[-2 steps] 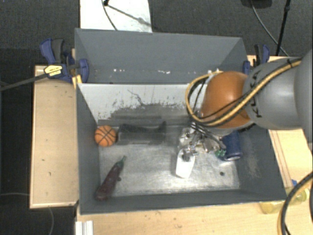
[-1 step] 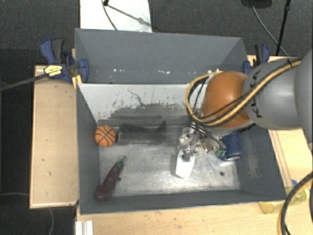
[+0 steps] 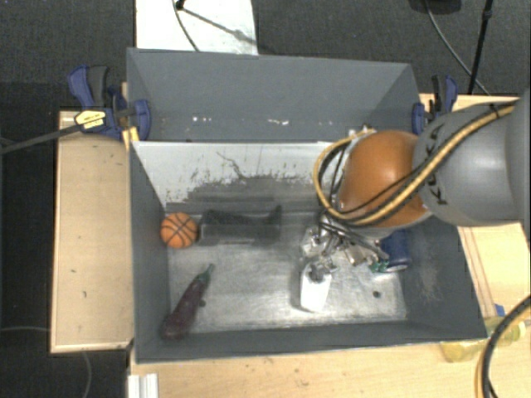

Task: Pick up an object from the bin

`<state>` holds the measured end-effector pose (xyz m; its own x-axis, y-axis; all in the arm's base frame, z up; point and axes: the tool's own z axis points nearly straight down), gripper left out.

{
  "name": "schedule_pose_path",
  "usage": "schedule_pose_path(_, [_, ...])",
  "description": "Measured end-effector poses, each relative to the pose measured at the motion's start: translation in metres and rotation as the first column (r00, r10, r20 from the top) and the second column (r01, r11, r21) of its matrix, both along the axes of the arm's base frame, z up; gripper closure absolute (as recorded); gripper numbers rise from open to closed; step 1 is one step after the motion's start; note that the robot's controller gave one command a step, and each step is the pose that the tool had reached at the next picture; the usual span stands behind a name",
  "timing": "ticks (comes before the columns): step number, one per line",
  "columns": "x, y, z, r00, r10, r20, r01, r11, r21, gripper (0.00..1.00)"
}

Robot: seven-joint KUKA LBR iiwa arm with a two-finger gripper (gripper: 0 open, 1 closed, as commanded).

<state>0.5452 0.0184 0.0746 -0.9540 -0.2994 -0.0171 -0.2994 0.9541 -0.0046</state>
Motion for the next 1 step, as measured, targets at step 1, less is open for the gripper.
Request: schedule_pose_path(1, [0.0245,-0.0571,0.1997,1.0,0.017,-0.016,-0.017,1.0,0.0,1.0])
